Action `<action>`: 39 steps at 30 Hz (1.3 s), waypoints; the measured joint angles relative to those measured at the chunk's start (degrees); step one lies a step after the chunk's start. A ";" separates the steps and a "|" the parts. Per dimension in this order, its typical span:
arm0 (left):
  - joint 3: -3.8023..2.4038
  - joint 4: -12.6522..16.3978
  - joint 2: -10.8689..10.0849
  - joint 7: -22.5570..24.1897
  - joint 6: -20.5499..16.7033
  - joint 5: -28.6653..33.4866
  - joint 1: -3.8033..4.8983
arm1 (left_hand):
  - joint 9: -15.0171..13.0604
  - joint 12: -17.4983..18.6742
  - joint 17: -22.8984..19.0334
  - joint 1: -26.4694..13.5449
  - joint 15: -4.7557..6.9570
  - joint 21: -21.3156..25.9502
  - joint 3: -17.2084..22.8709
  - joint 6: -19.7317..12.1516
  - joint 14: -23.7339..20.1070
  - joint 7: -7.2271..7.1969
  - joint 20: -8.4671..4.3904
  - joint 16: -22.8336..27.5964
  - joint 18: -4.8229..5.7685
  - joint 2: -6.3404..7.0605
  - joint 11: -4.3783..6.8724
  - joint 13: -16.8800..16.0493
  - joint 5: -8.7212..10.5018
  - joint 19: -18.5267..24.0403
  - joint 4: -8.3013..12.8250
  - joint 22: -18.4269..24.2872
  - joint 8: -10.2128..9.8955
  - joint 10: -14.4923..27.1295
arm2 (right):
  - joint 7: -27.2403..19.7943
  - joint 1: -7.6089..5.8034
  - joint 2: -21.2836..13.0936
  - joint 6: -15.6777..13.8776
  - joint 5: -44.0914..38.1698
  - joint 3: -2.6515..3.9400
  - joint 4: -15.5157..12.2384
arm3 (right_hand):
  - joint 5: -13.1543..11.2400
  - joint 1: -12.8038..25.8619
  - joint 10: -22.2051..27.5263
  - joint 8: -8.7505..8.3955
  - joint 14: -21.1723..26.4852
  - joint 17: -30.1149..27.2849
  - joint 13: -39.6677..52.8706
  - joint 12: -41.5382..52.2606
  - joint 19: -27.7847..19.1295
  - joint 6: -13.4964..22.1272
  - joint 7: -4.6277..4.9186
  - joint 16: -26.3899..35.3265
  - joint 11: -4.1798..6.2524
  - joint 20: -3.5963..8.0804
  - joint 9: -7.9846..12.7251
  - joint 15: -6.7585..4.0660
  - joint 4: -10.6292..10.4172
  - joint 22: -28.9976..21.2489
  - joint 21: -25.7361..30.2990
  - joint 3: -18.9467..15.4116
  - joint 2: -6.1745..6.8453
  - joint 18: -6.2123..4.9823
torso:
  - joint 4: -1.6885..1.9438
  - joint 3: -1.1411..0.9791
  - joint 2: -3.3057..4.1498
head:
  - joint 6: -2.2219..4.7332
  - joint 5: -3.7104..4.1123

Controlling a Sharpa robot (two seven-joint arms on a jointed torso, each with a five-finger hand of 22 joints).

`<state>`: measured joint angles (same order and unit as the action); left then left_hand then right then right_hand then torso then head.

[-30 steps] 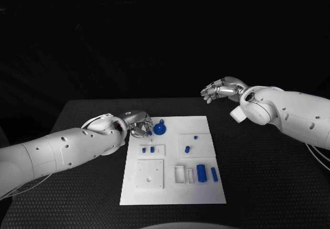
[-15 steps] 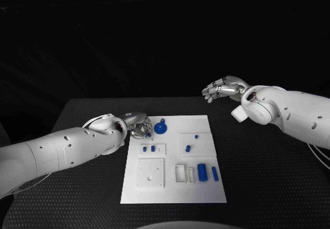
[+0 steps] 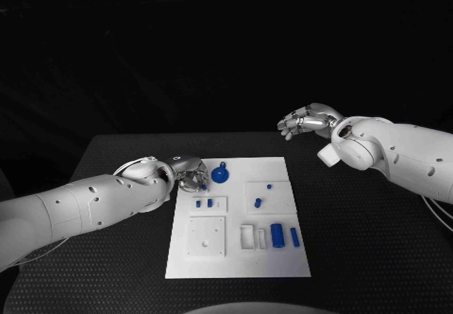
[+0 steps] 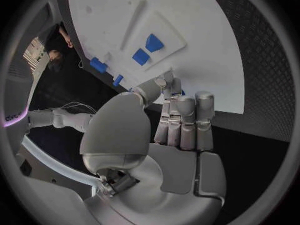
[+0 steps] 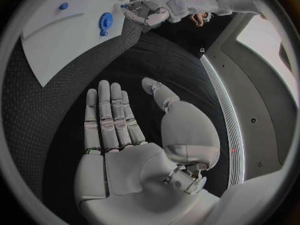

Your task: Assemble the parts on the task board

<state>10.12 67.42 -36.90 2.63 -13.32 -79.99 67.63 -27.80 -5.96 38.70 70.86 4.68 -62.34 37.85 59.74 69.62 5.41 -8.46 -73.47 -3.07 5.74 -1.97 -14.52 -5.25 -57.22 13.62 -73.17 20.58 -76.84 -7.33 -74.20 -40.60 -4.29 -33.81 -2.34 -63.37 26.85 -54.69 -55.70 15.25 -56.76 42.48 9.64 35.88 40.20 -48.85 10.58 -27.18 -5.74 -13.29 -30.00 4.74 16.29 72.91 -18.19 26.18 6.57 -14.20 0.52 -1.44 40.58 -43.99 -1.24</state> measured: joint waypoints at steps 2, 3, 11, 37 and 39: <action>0.02 0.02 0.07 0.00 0.11 -0.02 0.00 | 0.00 0.00 0.00 0.00 0.00 0.00 0.00 -0.03 0.00 -0.03 0.00 0.00 -0.01 0.00 0.00 0.00 0.00 0.00 0.00 0.00 0.00 0.00 | 0.00 0.00 0.01 0.00 0.00 0.00 0.00 | 0.00 0.00 0.00 0.00 0.00 0.00 0.00 0.00 0.00 0.00 0.00 0.00 0.00 0.00 0.00 0.00 0.00 0.01 -0.12 0.00 0.00 0.00 | 0.01 0.00 0.00 | 0.00 0.01; 0.03 0.03 0.13 0.00 0.17 -0.03 0.00 | 0.00 0.00 0.00 0.00 0.00 0.00 0.00 -0.04 0.00 -0.03 0.00 0.00 -0.01 0.00 0.00 0.00 0.00 0.00 0.00 0.00 -0.01 0.00 | 0.00 0.00 0.01 0.00 0.00 -0.01 0.00 | 0.00 0.00 0.00 0.00 0.00 0.00 0.00 0.00 0.00 0.00 0.00 0.00 0.00 0.00 0.00 0.00 0.00 0.03 -0.12 0.00 0.00 0.00 | 0.01 0.01 -0.01 | 0.00 0.01; 0.06 0.08 0.31 0.00 0.46 -0.09 0.00 | 0.03 0.00 0.00 0.04 0.00 0.00 -0.01 0.01 0.00 0.18 0.01 0.00 -0.02 0.05 0.00 0.01 0.11 0.00 0.01 0.00 -0.22 0.01 | -0.01 0.00 0.05 0.00 0.00 -0.01 0.00 | 0.00 0.00 0.00 0.00 0.00 0.00 0.00 0.00 0.00 0.00 0.00 0.00 0.00 0.00 0.05 0.00 0.00 0.05 -0.12 0.00 0.00 0.00 | 0.02 0.04 -0.02 | -0.01 0.06; 1.32 -1.10 1.72 0.00 1.31 -0.25 -0.05 | -0.11 0.00 -0.04 -0.31 -0.01 0.00 0.12 -0.02 0.00 0.16 0.10 0.00 -0.09 -0.01 0.03 0.08 0.42 0.08 0.16 0.00 0.12 0.05 | -0.03 0.00 0.20 0.01 0.00 -0.01 0.07 | 0.00 0.00 0.00 0.00 0.00 0.00 0.00 0.00 -0.21 0.00 0.00 0.00 0.00 0.21 0.04 0.00 0.00 0.03 -0.12 0.00 0.00 0.00 | 0.01 0.07 0.01 | -0.05 0.26; 1.33 -1.21 1.80 -0.05 1.42 -0.32 -0.05 | -0.12 0.00 -0.05 -0.31 -0.01 0.00 0.12 -0.02 0.00 0.15 0.11 0.00 -0.10 -0.02 0.04 0.06 0.42 0.08 0.16 0.00 0.12 0.06 | -0.03 0.01 0.20 0.01 0.00 -0.01 0.07 | 0.00 0.00 0.00 0.00 0.00 0.00 0.00 0.00 -0.21 0.00 0.00 0.00 0.00 0.21 0.04 0.00 0.00 0.03 -0.12 0.00 0.00 0.01 | 0.01 0.07 0.01 | -0.05 0.29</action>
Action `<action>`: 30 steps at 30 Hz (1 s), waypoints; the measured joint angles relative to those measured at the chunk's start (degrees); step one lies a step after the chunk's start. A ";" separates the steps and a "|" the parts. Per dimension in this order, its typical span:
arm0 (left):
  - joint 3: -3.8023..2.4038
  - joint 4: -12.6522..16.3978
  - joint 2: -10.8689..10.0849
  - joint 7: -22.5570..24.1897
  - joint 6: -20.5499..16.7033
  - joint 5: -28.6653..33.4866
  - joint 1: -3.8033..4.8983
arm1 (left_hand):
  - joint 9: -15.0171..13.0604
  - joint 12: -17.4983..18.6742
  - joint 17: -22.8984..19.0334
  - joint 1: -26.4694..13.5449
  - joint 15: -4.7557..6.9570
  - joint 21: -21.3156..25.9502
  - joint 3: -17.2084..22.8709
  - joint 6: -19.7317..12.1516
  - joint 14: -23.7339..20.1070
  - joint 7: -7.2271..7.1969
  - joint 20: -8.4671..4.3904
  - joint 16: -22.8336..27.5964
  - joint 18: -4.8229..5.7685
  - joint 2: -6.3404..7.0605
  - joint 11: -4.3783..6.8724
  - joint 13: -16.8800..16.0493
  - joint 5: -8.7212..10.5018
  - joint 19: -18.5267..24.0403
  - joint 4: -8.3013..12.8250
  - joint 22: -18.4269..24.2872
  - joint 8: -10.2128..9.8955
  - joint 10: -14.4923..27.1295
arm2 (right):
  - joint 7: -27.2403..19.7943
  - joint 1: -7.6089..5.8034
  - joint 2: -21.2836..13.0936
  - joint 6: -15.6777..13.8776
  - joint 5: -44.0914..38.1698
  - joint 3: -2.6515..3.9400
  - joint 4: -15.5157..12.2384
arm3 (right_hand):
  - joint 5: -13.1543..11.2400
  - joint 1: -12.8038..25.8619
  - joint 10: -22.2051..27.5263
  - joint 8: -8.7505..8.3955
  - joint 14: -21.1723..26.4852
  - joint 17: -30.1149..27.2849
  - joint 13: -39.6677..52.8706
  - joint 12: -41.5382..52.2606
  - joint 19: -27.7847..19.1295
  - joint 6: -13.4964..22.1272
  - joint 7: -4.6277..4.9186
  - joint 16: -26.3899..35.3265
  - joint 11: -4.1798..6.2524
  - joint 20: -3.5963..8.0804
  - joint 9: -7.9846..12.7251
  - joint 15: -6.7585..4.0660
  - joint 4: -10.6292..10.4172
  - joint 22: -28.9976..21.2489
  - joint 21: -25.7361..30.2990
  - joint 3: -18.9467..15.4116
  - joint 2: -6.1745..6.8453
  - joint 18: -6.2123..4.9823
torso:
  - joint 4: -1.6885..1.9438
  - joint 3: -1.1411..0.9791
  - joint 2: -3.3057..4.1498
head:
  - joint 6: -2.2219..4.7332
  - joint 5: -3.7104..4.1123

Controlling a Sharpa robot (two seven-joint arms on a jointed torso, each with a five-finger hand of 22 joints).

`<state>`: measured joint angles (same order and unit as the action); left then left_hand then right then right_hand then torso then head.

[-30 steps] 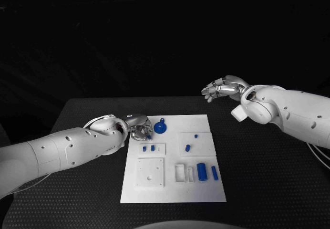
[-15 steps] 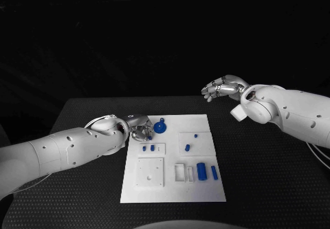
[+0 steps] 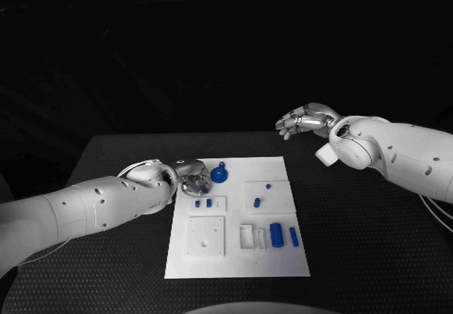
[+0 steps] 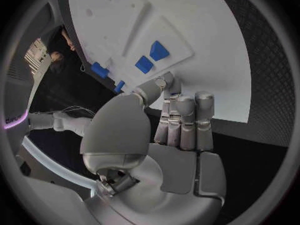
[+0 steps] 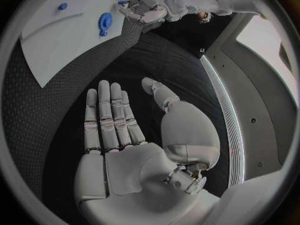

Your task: Assemble the parts on the task board

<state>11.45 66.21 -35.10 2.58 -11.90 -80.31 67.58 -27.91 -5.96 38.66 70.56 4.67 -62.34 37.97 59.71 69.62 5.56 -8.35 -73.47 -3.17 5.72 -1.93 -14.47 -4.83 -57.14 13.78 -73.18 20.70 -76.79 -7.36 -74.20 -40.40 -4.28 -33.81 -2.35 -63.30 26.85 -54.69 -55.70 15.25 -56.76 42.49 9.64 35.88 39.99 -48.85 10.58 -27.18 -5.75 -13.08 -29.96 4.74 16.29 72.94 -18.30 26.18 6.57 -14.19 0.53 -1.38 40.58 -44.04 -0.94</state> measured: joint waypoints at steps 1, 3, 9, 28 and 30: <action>0.03 -0.07 0.07 -0.02 0.05 -0.04 0.02 | 0.00 0.00 -0.04 0.01 0.00 0.00 0.00 -0.03 0.00 -0.03 0.00 0.00 0.00 -0.01 0.00 -0.03 0.00 0.00 0.00 0.00 0.00 0.00 | 0.00 0.00 0.00 0.00 0.00 0.00 0.00 | 0.00 0.00 0.00 0.00 0.00 0.00 0.00 0.00 0.00 0.00 0.00 0.00 0.00 0.00 0.00 0.00 0.00 0.00 0.00 0.00 0.00 0.00 | 0.00 0.00 0.00 | 0.00 0.02; 0.06 -0.13 0.12 -0.06 0.12 -0.10 0.05 | 0.00 0.00 -0.05 0.02 0.00 0.00 0.00 -0.04 0.00 -0.04 0.00 0.08 -0.02 -0.02 0.00 -0.04 0.00 0.00 0.00 0.00 0.00 0.00 | 0.00 0.00 0.00 0.00 0.00 0.00 0.00 | 0.00 0.00 0.00 0.00 0.00 0.00 0.00 0.00 0.00 0.00 0.00 0.00 0.00 0.00 0.00 0.00 0.00 0.00 0.00 0.00 0.00 0.00 | 0.00 -0.01 0.00 | -0.04 0.05; 0.10 -0.52 0.52 -0.31 0.13 -0.48 0.03 | -0.05 -0.01 -0.05 0.16 0.00 0.00 -0.04 -0.04 0.00 -0.05 0.01 0.22 -0.05 -0.15 0.00 -0.13 -0.04 0.00 0.04 0.00 0.11 0.01 | 0.00 0.00 0.04 0.00 0.00 0.02 0.02 | 0.00 0.00 0.00 0.00 0.00 0.00 0.00 0.00 0.00 0.00 0.00 0.00 0.00 0.00 0.00 0.00 0.00 -0.01 0.00 0.00 0.00 0.00 | -0.01 -0.01 0.01 | -0.06 0.13; 0.09 -0.70 0.52 -0.41 -0.40 -0.51 -0.12 | 0.04 0.09 -0.04 0.24 -0.01 0.00 0.05 0.28 0.00 -0.13 -0.36 0.22 -0.08 -0.21 0.12 -0.05 -0.21 -0.07 -0.05 0.00 -0.12 -0.28 | -0.01 0.05 0.10 0.02 0.00 0.00 0.05 | 0.00 0.23 0.00 0.00 0.00 0.00 0.00 0.00 0.00 0.00 0.00 0.00 0.00 0.00 0.00 0.00 0.00 -0.02 0.00 0.00 -0.23 -0.01 | 0.03 0.02 -0.01 | 0.10 0.10; 0.09 -0.73 0.45 -0.39 -0.40 -0.32 -0.12 | 0.04 0.16 -0.04 0.24 -0.01 0.00 0.05 0.28 0.00 -0.14 -0.35 0.21 -0.08 -0.21 0.12 -0.06 -0.21 -0.07 -0.05 0.00 -0.12 -0.28 | -0.01 0.05 0.09 0.02 0.00 0.00 0.05 | 0.00 0.23 0.00 0.00 0.00 0.00 0.00 0.00 0.00 0.00 0.00 0.00 0.00 0.00 -0.01 0.00 0.00 -0.02 0.00 0.00 -0.23 -0.01 | 0.03 0.02 -0.02 | 0.12 0.09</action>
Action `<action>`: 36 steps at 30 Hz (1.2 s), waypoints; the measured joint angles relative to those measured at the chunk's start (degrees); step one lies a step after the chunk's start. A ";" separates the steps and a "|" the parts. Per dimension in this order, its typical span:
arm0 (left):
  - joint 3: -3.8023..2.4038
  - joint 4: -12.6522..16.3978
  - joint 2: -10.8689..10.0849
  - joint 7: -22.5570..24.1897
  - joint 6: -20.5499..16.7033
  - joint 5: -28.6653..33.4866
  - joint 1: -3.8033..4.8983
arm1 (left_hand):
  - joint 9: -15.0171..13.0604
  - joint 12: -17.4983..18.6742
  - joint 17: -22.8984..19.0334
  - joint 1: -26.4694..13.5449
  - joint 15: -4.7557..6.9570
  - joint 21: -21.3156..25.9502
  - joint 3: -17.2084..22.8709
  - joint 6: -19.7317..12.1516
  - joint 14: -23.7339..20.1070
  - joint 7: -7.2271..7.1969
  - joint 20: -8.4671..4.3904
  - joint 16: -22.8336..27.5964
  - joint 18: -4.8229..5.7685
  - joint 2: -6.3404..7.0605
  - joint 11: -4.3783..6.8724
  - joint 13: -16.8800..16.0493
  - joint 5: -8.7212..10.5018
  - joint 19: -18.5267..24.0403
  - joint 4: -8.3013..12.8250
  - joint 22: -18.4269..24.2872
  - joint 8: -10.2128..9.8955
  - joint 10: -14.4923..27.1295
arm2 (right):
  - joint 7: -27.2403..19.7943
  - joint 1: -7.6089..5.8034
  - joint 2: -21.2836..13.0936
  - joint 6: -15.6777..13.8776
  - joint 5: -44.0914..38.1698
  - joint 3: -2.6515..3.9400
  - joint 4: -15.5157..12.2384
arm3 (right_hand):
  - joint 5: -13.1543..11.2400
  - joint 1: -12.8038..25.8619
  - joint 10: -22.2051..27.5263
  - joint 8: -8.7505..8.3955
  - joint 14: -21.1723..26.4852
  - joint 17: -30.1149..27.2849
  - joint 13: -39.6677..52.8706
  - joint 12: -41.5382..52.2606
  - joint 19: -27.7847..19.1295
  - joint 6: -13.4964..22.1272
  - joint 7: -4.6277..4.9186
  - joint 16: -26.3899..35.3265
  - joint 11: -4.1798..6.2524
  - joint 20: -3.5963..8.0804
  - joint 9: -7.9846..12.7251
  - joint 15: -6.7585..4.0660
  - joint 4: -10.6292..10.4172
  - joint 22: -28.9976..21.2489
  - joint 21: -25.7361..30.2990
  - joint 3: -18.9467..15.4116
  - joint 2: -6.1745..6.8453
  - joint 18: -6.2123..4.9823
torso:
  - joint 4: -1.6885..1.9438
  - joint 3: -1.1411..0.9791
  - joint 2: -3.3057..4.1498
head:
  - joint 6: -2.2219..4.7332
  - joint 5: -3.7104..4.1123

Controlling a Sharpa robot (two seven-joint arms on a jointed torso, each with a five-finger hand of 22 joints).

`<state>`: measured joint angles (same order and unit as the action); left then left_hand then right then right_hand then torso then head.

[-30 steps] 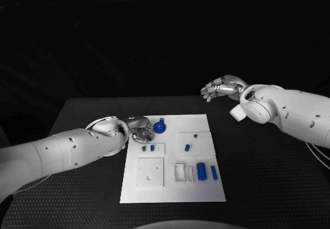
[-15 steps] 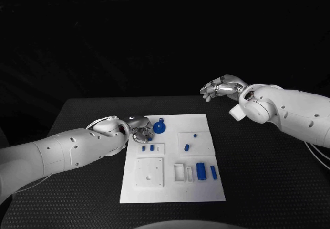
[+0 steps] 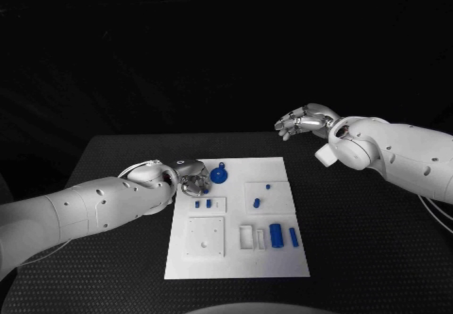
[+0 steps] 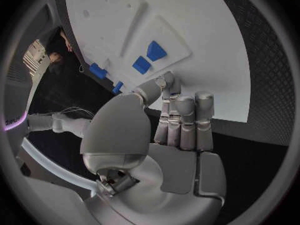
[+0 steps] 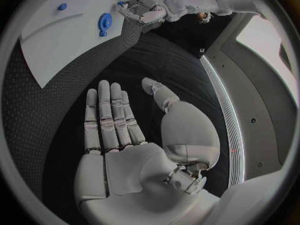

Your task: Assemble the parts on the task board

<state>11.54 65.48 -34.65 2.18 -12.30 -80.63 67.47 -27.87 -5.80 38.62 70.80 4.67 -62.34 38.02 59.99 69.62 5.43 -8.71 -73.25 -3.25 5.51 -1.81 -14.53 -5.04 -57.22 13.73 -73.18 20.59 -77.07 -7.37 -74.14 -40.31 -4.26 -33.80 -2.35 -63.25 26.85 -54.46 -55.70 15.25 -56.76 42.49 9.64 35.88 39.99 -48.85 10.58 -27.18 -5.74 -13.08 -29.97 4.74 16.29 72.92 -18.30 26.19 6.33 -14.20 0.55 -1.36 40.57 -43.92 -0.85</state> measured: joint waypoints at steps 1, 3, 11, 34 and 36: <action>-0.01 -0.04 -0.03 0.00 0.00 0.11 0.00 | 0.01 0.05 0.00 0.00 0.00 0.00 0.00 0.00 0.00 0.00 0.00 0.00 0.00 0.00 0.00 -0.02 0.00 0.00 0.00 0.00 0.00 0.00 | 0.00 0.00 -0.01 0.00 0.00 0.00 0.00 | 0.00 0.00 0.00 0.00 0.00 0.00 0.00 0.00 0.00 0.00 0.00 0.00 0.00 0.00 0.00 0.00 0.00 0.00 0.00 0.00 0.00 0.00 | 0.00 0.00 -0.01 | 0.00 0.00; -0.02 -0.22 -0.07 0.01 -0.01 0.36 0.00 | 0.04 0.17 0.00 0.00 0.00 0.23 0.07 0.02 0.00 0.00 0.00 0.00 -0.01 0.00 0.00 -0.01 0.00 0.00 -0.07 0.00 0.00 0.00 | 0.00 0.00 -0.02 0.00 0.00 0.01 0.00 | 0.00 0.00 0.00 0.00 0.00 0.00 0.00 0.00 0.00 0.00 0.00 0.00 0.00 0.00 0.00 0.00 0.00 0.00 0.00 0.00 0.00 0.00 | 0.01 0.01 -0.01 | 0.00 -0.01; 0.25 -0.99 -0.51 -0.34 0.37 1.62 -0.30 | -0.15 0.05 0.00 0.00 0.00 0.23 0.12 0.50 0.00 0.30 0.01 0.00 -0.01 0.00 0.00 -0.03 0.00 0.00 -0.13 0.00 0.12 0.00 | 0.00 0.01 -0.04 0.00 0.00 0.01 -0.02 | 0.00 0.00 0.00 0.00 0.00 0.00 0.00 0.00 0.00 0.00 0.00 0.00 0.00 0.00 0.00 0.00 0.00 0.00 0.00 0.00 0.00 0.00 | 0.04 -0.02 -0.02 | -0.04 -0.13; 0.15 -1.39 -1.03 -0.47 -0.68 5.44 -0.26 | 0.77 1.27 -0.11 -0.72 -0.38 0.22 0.16 -3.53 -0.02 1.64 0.13 0.00 0.05 0.70 -0.85 0.34 0.40 0.09 -0.16 0.00 -1.98 1.62 | 0.00 0.01 -0.13 -0.01 0.01 0.00 -0.01 | 0.00 0.00 0.00 0.00 0.00 0.00 0.00 0.00 0.00 0.00 0.00 0.00 0.00 0.00 0.00 0.00 0.00 0.04 0.00 0.00 0.00 0.00 | 0.01 -0.07 -0.03 | 0.23 -0.02; 0.06 -1.28 -1.11 -0.35 -1.12 5.78 -0.26 | 0.77 1.27 -0.11 -0.58 -0.39 0.23 0.16 -3.53 -0.02 1.64 0.13 0.00 0.06 0.95 -0.95 0.34 0.40 0.09 -0.16 0.00 -1.98 1.72 | 0.00 0.01 -0.11 -0.01 0.01 0.00 0.00 | 0.00 0.00 0.00 0.00 0.00 0.00 0.00 0.00 0.00 0.00 0.00 0.00 0.00 0.00 0.00 0.00 0.00 0.04 0.00 0.00 0.00 0.00 | -0.01 -0.07 -0.03 | 0.27 -0.02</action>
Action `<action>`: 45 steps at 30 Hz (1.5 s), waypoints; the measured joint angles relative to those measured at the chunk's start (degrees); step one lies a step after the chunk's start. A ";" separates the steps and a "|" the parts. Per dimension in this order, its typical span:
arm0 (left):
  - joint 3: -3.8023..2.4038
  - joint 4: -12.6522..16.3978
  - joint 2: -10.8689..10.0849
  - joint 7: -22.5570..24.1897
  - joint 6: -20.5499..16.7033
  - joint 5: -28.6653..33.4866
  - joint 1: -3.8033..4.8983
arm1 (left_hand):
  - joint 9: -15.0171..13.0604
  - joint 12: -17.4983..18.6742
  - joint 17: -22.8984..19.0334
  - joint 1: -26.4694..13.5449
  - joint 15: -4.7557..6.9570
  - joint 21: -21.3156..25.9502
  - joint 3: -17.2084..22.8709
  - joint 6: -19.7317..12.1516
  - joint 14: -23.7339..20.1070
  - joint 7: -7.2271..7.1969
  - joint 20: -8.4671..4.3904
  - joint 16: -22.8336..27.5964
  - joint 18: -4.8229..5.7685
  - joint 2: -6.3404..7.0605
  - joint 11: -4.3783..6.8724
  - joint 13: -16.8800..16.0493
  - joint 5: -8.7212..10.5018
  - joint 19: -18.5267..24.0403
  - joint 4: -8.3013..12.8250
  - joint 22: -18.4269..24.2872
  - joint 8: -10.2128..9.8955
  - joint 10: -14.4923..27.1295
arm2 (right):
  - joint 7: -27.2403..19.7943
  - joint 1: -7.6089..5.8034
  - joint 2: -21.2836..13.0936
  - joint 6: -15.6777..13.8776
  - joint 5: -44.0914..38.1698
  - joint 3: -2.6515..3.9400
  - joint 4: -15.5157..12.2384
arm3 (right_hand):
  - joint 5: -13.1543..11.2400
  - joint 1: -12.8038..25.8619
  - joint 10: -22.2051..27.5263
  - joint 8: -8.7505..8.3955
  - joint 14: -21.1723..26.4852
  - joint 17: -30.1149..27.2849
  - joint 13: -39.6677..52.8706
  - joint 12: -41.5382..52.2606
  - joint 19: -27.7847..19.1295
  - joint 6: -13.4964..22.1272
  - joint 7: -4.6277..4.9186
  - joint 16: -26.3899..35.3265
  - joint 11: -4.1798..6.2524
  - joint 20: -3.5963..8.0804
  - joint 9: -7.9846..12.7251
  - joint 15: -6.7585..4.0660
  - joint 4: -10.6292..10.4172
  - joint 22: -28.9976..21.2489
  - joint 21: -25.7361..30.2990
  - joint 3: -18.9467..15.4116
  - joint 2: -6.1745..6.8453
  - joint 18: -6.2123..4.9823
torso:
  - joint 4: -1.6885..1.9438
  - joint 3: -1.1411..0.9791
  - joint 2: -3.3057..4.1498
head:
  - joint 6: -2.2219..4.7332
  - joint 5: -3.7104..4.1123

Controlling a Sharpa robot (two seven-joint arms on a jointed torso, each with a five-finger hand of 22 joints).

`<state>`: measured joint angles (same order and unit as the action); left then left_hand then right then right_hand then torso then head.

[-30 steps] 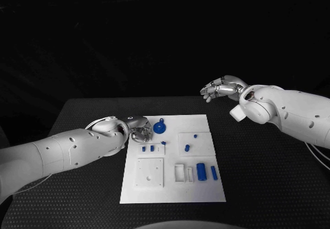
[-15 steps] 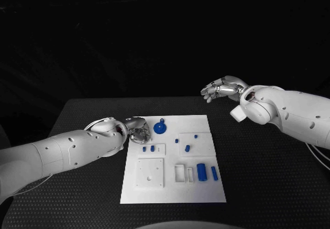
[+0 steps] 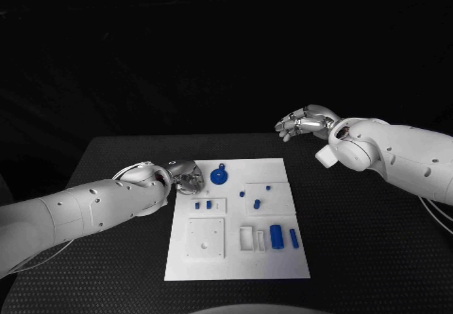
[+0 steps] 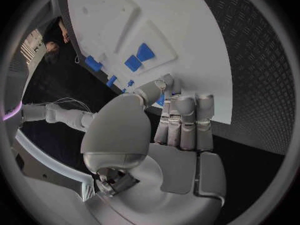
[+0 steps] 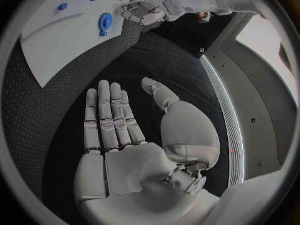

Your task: Assemble the parts on the task board

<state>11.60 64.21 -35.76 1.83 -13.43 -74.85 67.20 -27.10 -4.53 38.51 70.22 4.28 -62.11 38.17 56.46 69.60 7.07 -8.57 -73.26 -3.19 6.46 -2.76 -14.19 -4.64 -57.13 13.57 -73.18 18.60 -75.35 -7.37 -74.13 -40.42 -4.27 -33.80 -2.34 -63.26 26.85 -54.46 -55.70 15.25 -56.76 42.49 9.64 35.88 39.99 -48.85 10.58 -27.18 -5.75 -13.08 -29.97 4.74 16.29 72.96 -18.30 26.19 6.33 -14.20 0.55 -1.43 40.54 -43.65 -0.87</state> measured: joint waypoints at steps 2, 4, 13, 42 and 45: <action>-0.14 0.19 -0.22 0.16 -0.47 0.35 0.00 | 0.00 0.16 0.00 -0.23 -0.22 0.00 -0.16 -0.13 -0.01 0.13 0.00 0.00 0.04 0.44 -0.02 0.04 0.00 0.00 -0.16 0.00 0.00 0.03 | 0.00 0.00 0.00 0.00 0.00 0.00 0.01 | 0.00 0.00 0.00 0.00 0.00 0.00 0.00 0.00 0.00 0.00 0.00 0.00 0.00 0.00 0.00 0.00 0.00 0.00 0.00 0.00 0.00 0.00 | -0.03 0.00 0.00 | 0.04 0.01; -0.56 0.53 -0.65 0.43 -1.16 0.87 0.00 | 0.06 0.32 0.00 -0.45 -0.40 0.00 -0.23 -0.30 0.00 0.29 0.01 0.00 0.10 0.85 -0.15 0.13 0.00 0.00 -0.23 0.00 0.00 0.31 | 0.00 0.00 -0.03 0.00 0.00 0.00 0.02 | 0.00 0.00 0.00 0.00 0.00 0.00 0.00 0.00 0.00 0.00 0.00 0.00 0.00 0.00 0.00 0.00 0.00 0.00 0.00 0.00 0.00 0.00 | -0.03 -0.01 0.01 | 0.07 0.04; -3.38 4.96 -2.10 2.15 -4.80 2.33 1.48 | 0.43 0.55 -0.08 -3.97 -1.33 0.22 -3.96 -2.93 -0.51 1.32 0.22 0.26 0.28 5.59 -1.04 0.79 0.00 0.20 -1.80 -0.19 -1.04 3.09 | 0.00 0.00 -0.09 -0.01 0.00 0.00 0.09 | 0.00 0.00 0.00 0.00 0.00 0.00 -0.04 0.00 0.00 0.00 0.00 0.00 0.00 0.00 0.00 0.00 0.00 -0.01 0.00 0.00 0.00 0.00 | -0.04 -0.02 0.01 | 0.28 0.43; -3.03 1.50 8.25 4.14 -6.43 -1.67 -0.59 | 0.20 0.54 -0.13 -4.51 -2.35 0.67 -6.85 -3.77 -1.53 1.53 1.13 0.26 0.66 6.54 -1.25 1.47 0.59 0.94 -2.82 -0.41 -1.03 5.54 | 0.02 0.00 0.63 -0.02 -0.03 0.00 0.28 | 0.00 0.00 0.00 0.00 0.00 0.00 -0.04 0.00 0.00 0.00 0.00 0.00 0.00 0.00 0.00 0.00 0.00 -0.03 0.00 0.00 0.00 0.00 | -0.21 -0.08 0.12 | 0.76 0.93; -2.96 0.28 9.31 4.16 -6.29 -1.93 -1.37 | 0.13 0.54 -0.13 -3.93 -2.35 0.67 -6.83 -3.78 -1.53 1.53 1.14 0.26 0.65 5.96 -1.25 1.47 0.37 0.94 -2.48 -0.49 -0.84 5.54 | 0.02 0.00 0.59 -0.03 -0.03 0.00 0.25 | 0.00 0.00 0.00 0.00 0.00 0.00 -0.04 0.00 0.00 0.00 0.00 0.00 0.00 0.00 0.00 0.00 0.00 -0.03 0.00 0.00 0.00 0.00 | -0.25 -0.09 0.16 | 0.75 1.05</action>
<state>8.64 64.49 -26.45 5.99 -19.72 -76.78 65.84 -26.97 -3.98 38.38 66.29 1.93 -61.44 31.34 52.69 68.07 8.60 -7.43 -72.99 -2.54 12.42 -4.01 -12.71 -4.27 -56.19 11.09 -73.66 17.76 -69.81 -7.35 -74.13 -39.83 -4.31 -33.83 -2.34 -63.01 26.85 -54.46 -55.70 15.25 -56.76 42.49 9.60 35.88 39.99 -48.85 10.58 -27.18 -5.74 -13.08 -29.97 4.74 16.29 72.93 -18.30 26.19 6.33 -14.20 0.30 -1.52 40.70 -42.91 0.18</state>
